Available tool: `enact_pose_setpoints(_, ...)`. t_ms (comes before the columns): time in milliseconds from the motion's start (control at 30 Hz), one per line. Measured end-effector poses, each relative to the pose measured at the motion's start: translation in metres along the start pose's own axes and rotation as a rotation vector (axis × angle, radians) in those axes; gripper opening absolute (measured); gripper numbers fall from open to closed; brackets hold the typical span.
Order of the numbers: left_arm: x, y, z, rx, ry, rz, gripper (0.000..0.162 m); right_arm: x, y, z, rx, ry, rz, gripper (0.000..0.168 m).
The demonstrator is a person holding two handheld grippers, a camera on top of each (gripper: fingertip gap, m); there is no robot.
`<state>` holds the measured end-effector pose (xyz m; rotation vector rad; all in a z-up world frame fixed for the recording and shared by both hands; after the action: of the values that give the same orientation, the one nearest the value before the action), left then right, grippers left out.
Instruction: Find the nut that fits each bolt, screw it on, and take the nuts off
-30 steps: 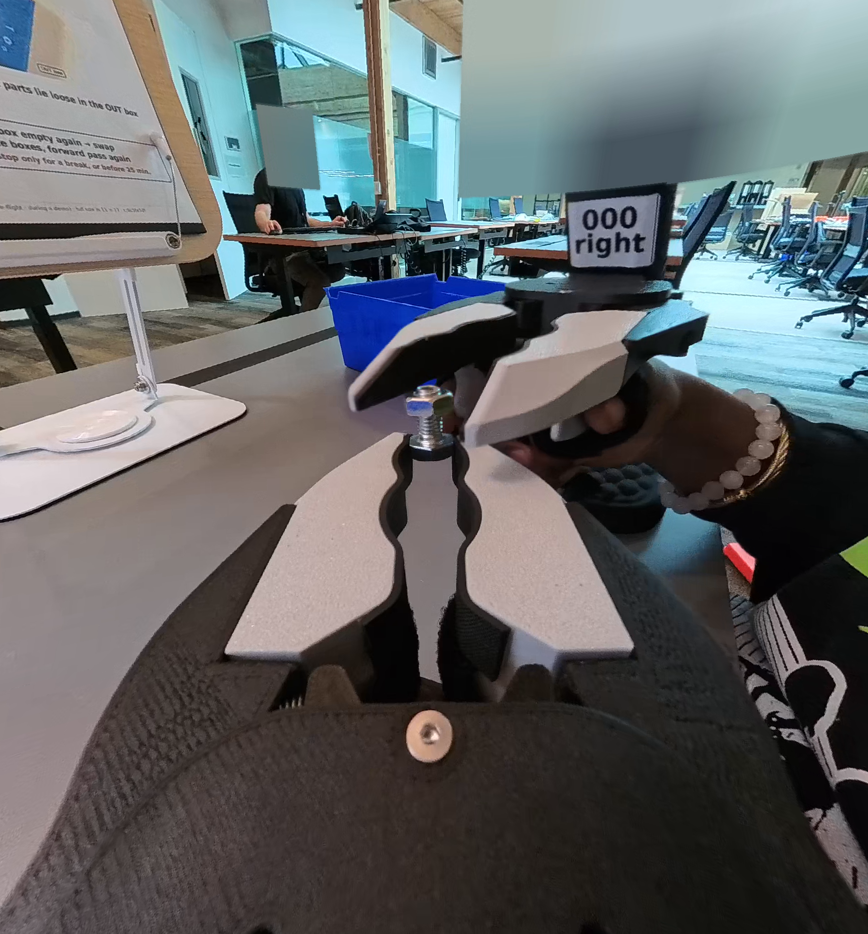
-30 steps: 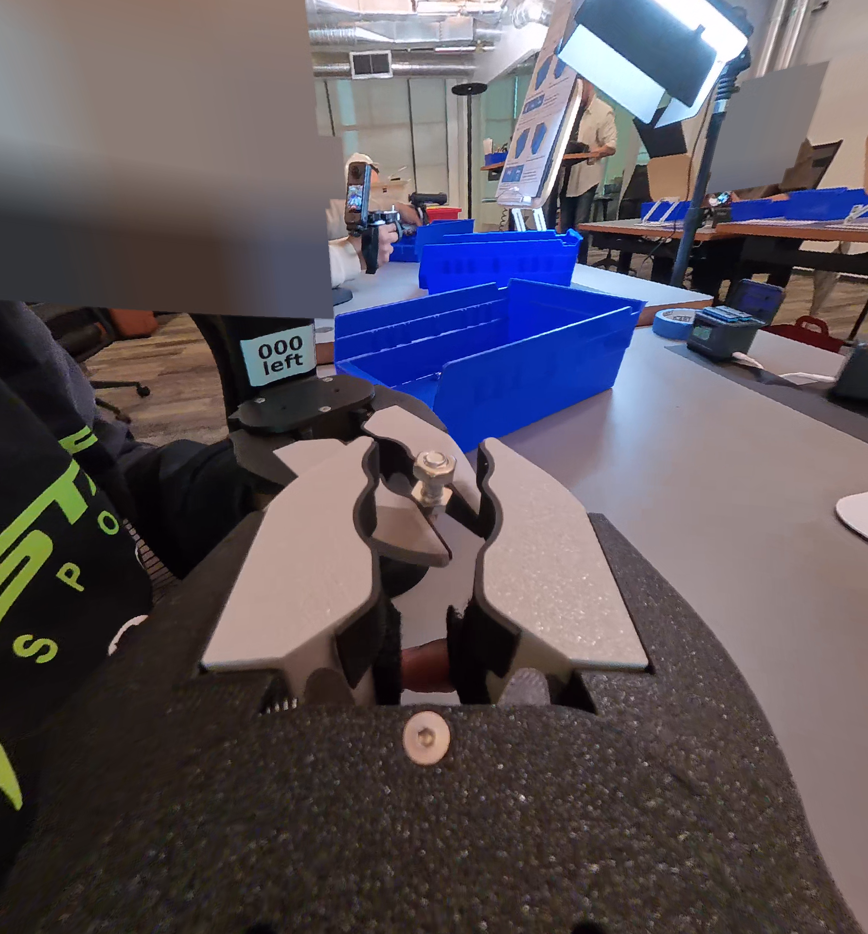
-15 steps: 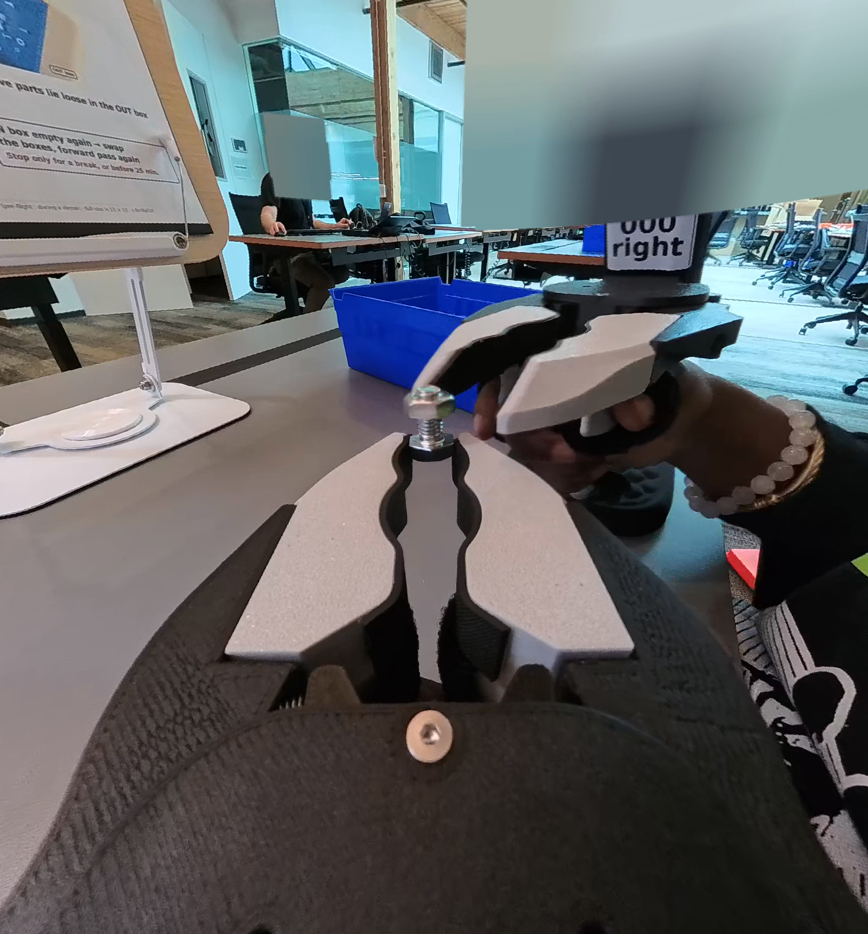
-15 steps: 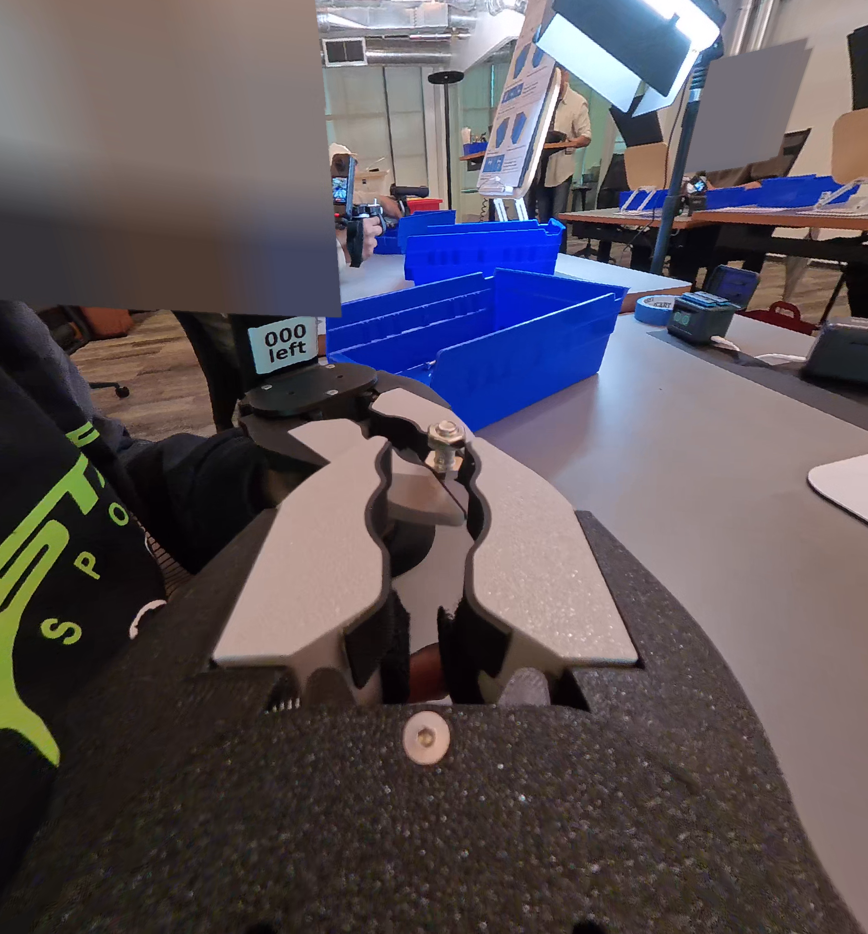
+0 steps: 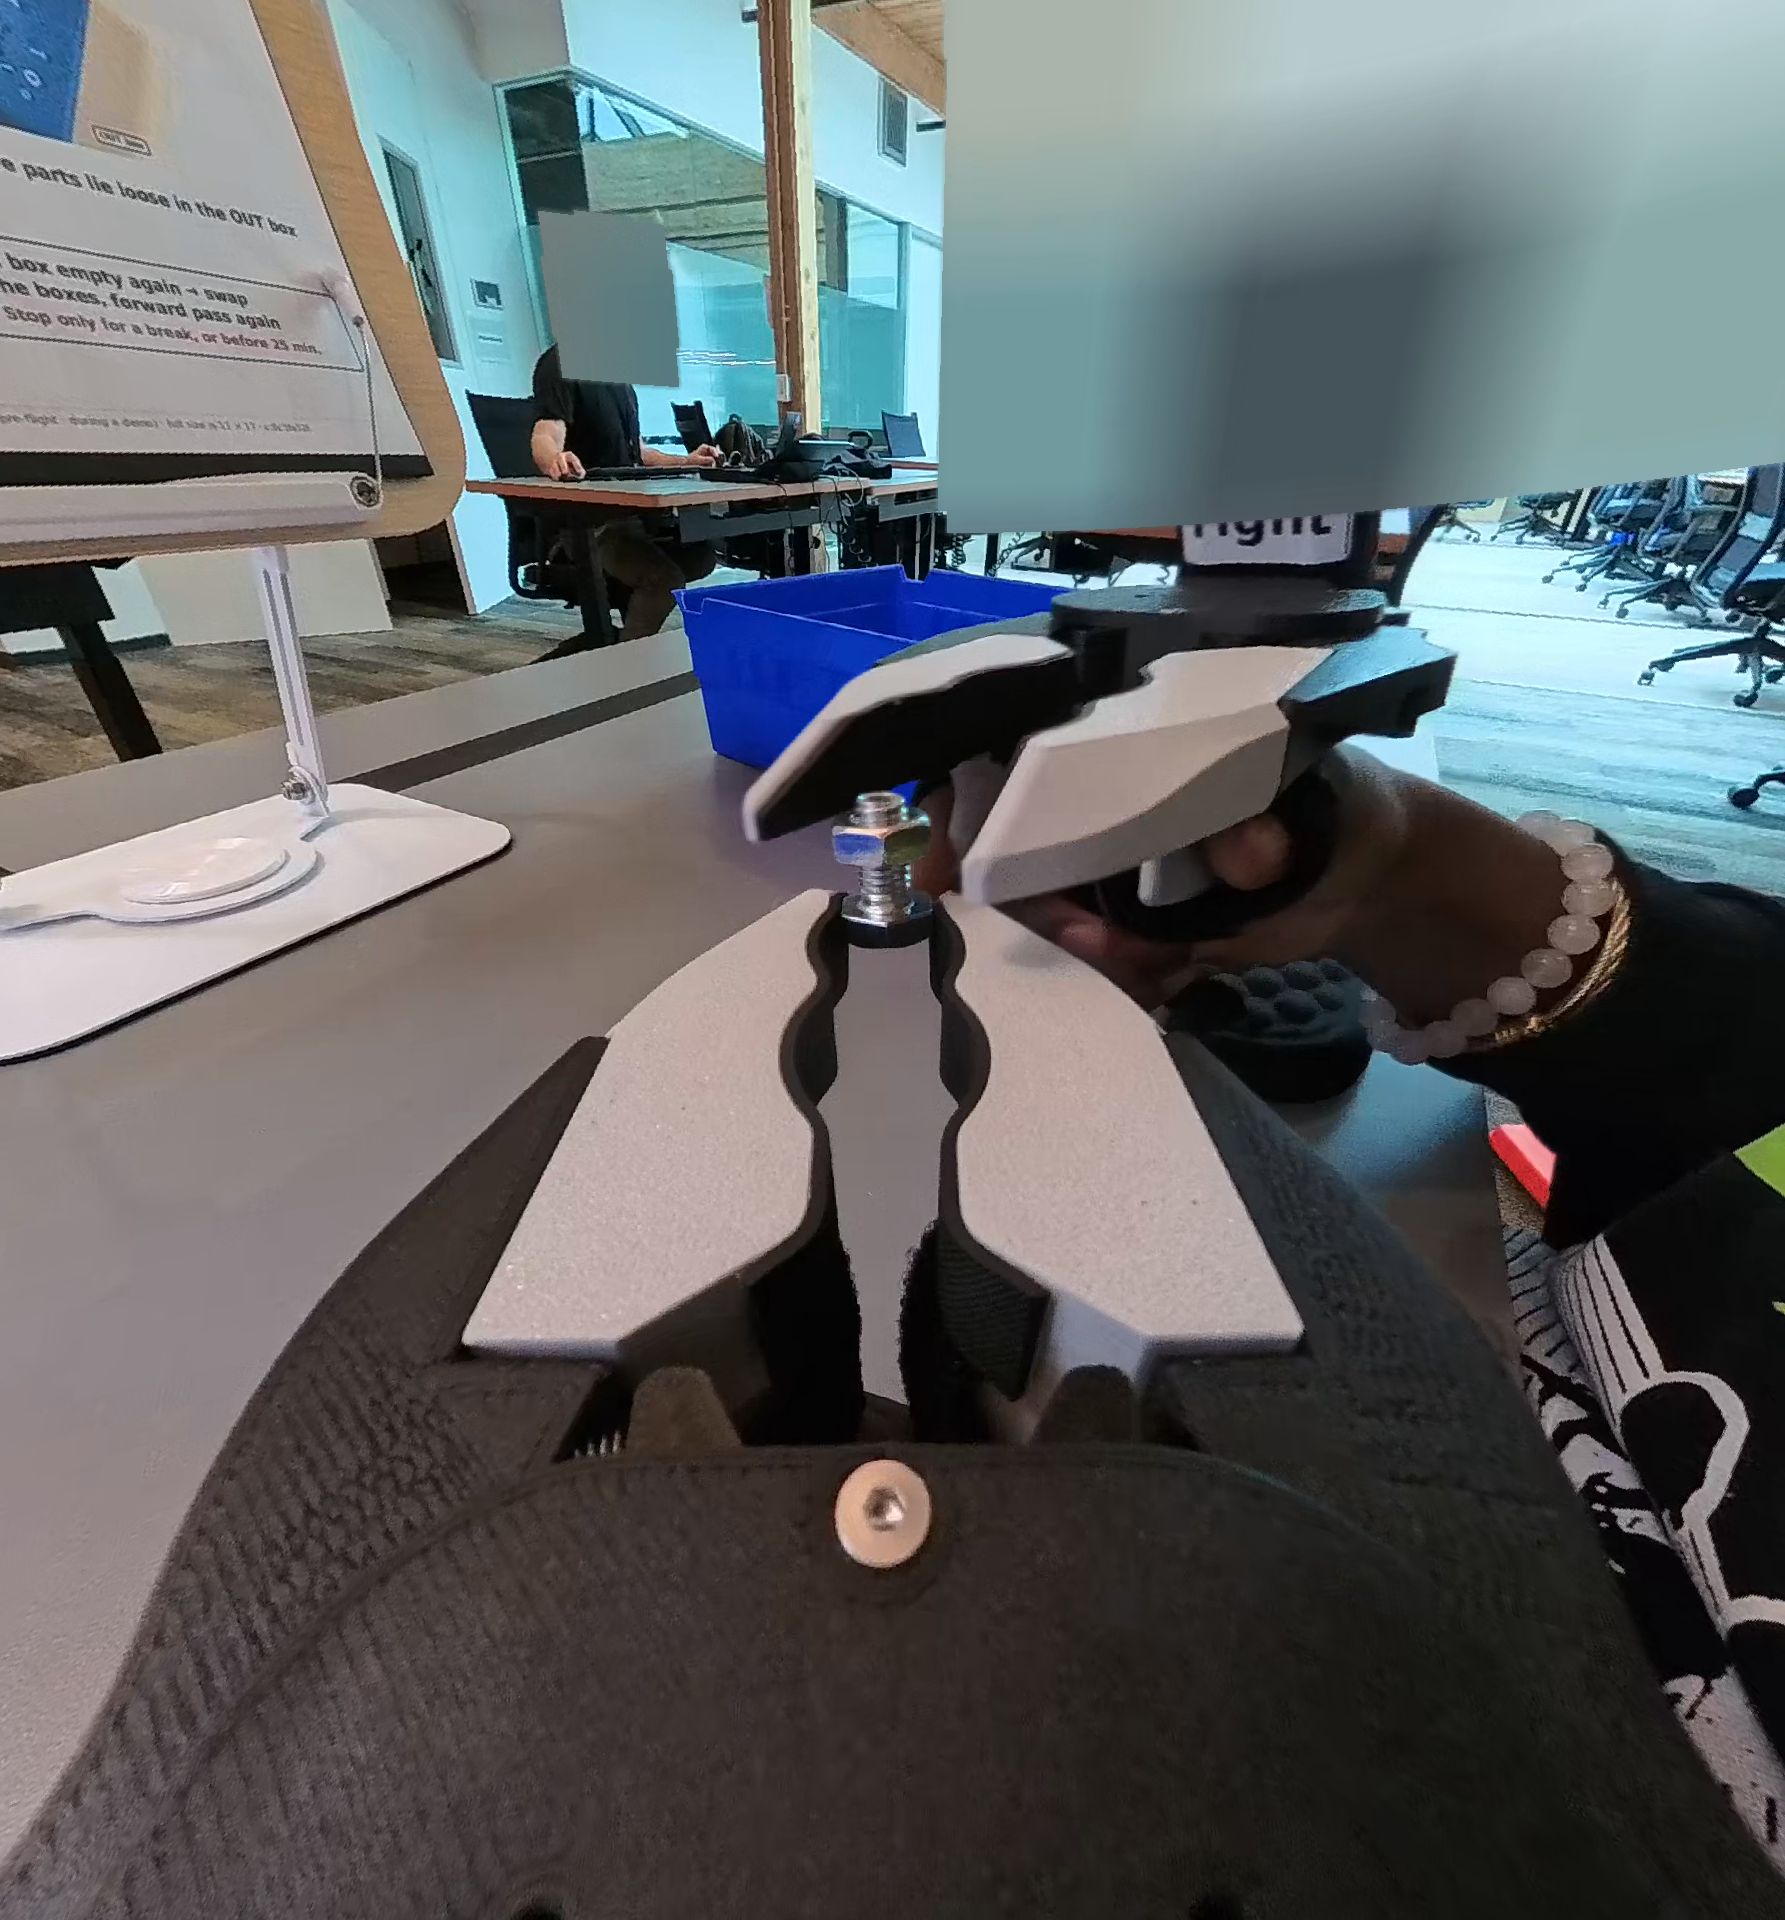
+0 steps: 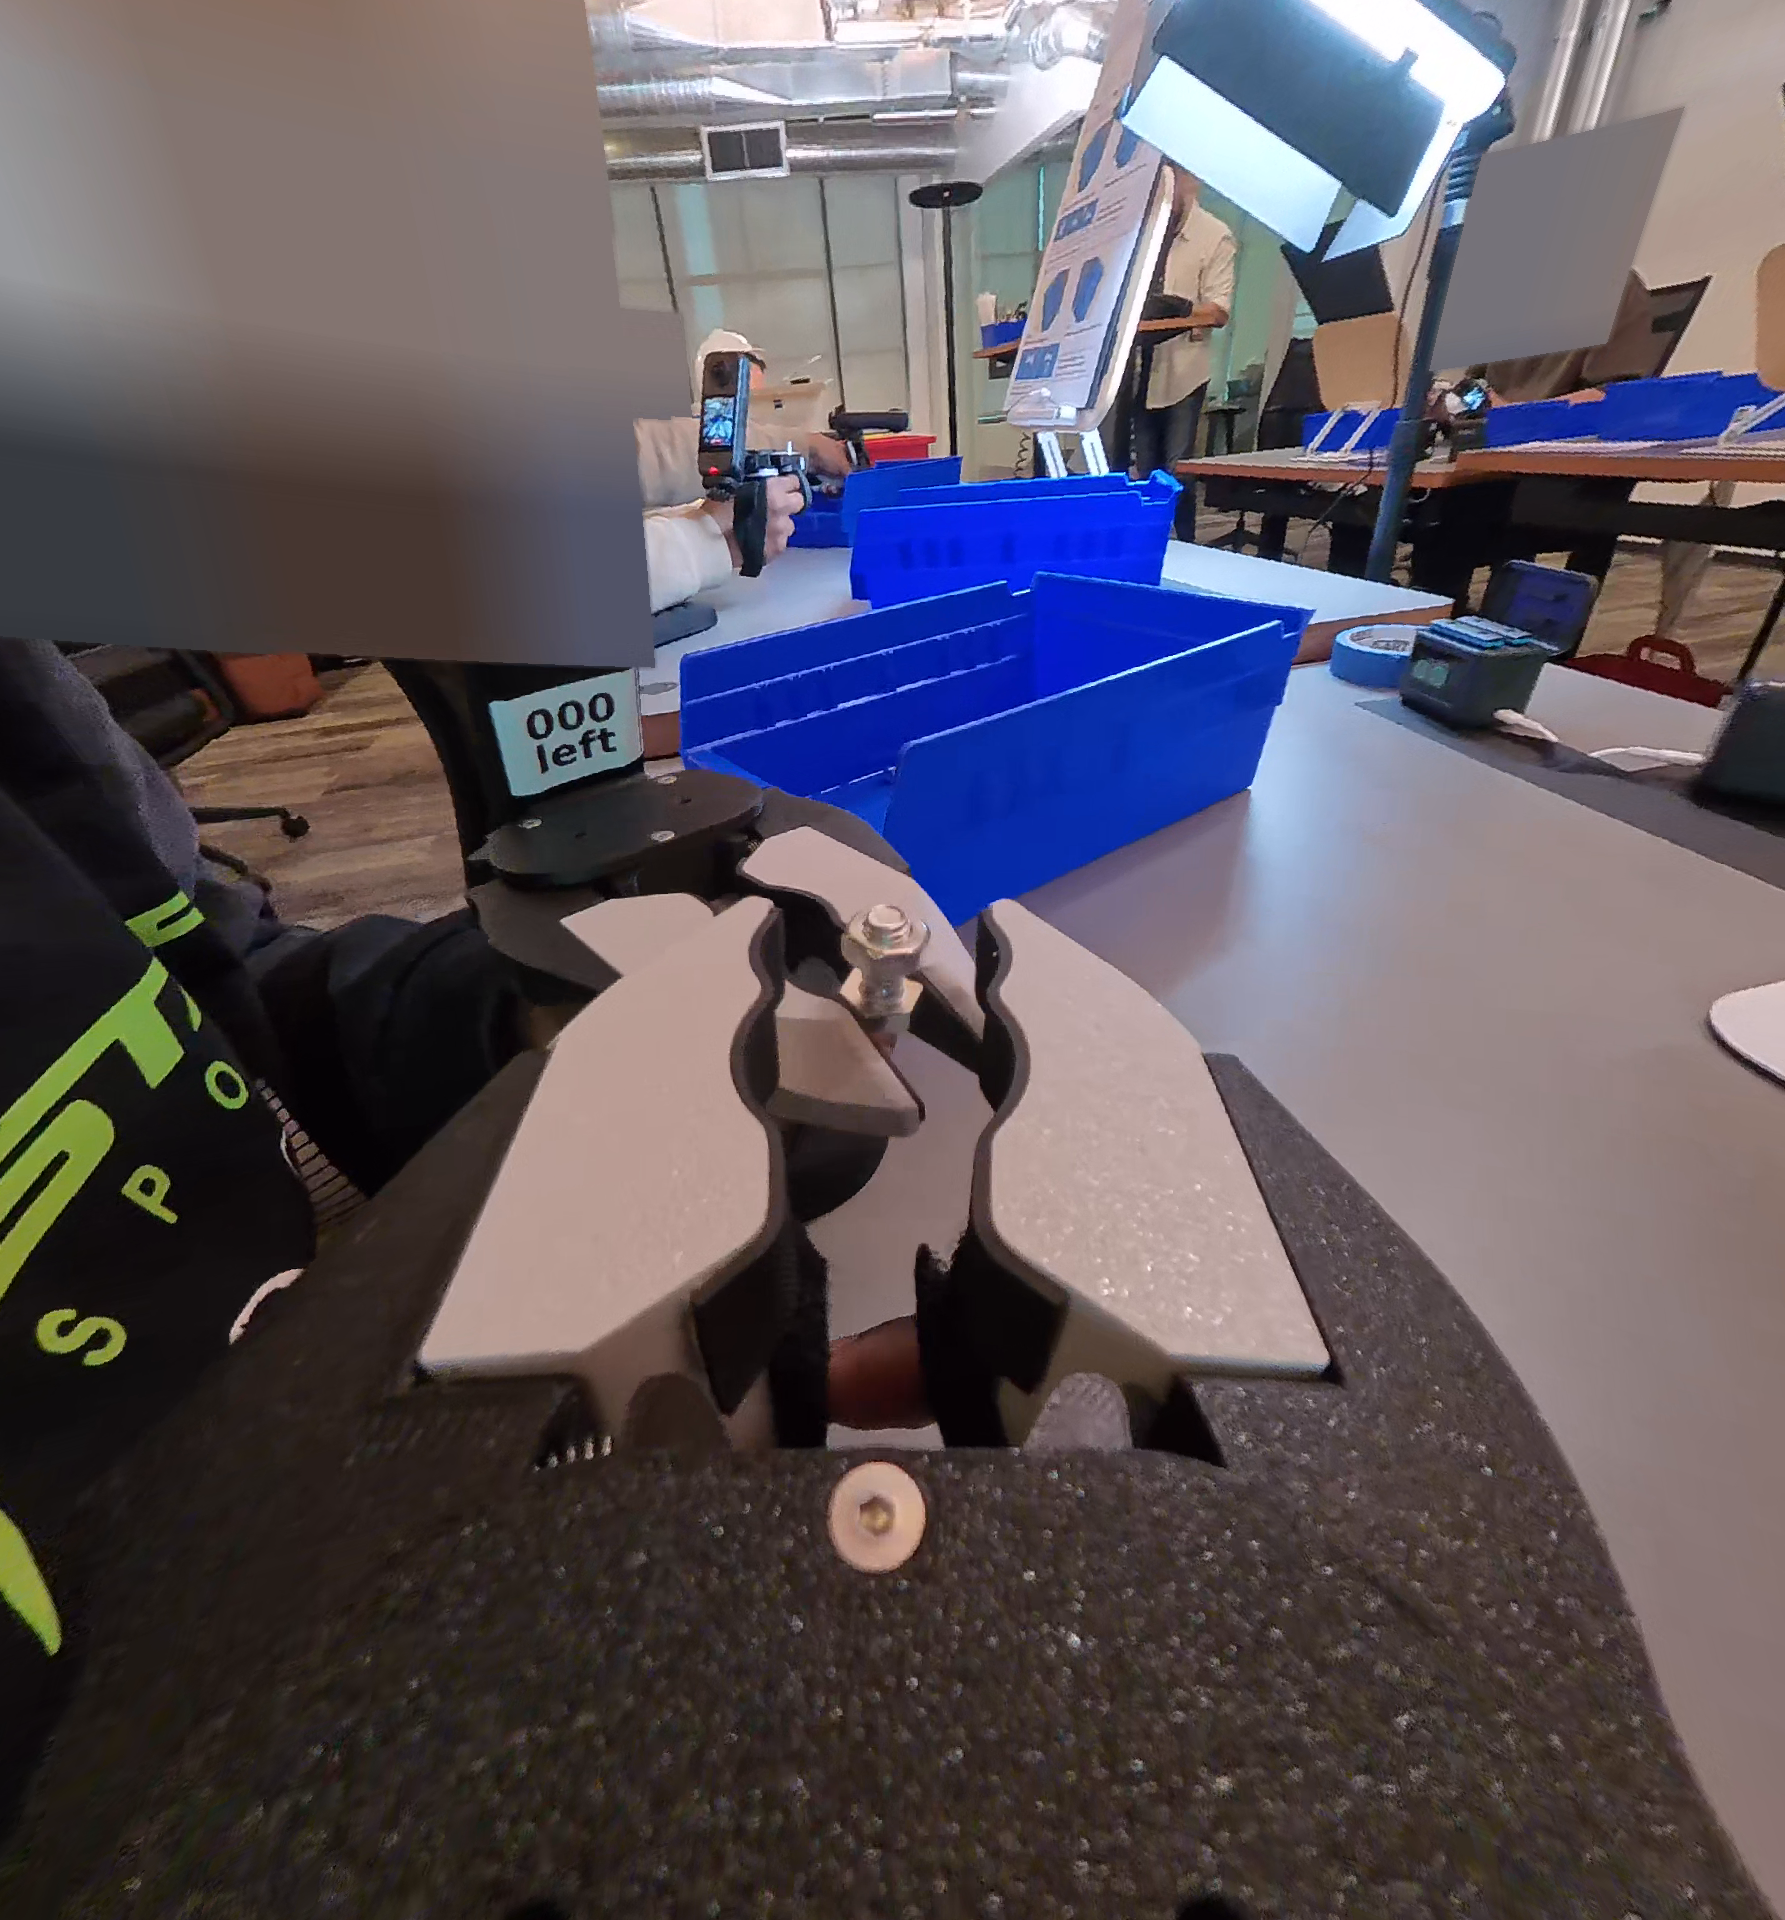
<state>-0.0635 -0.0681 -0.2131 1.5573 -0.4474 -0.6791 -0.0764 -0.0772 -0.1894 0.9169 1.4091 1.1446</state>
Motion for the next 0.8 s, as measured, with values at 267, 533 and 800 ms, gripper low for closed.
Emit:
enact_pose_setpoints(267, -0.001, 0.0, 0.0, 0.0, 0.003, 0.004, 0.015, -0.005, -0.005, -0.01, -0.041, 0.032, 0.0, 0.033)
enact_pose_setpoints(533, -0.001, 0.0, 0.001, 0.004, 0.004, 0.007, 0.015, -0.005, -0.002, 0.009, -0.012, -0.035, 0.003, 0.029)
enact_pose_setpoints(800, -0.001, 0.0, 0.0, -0.001, 0.006, 0.008, 0.015, -0.002, 0.007, 0.024, 0.062, -0.046, -0.01, 0.014)
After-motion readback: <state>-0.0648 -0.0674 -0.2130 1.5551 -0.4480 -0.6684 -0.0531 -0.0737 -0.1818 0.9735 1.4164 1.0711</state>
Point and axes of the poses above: each gripper's, where its closed fingertips meet, z back along the fingers, y out of its top, x = y × z across the jaws, the point moved 1 cm from there along z, back along the fingers, and after that the axes turned 10 degrees about -z, right-handed, at the moved point
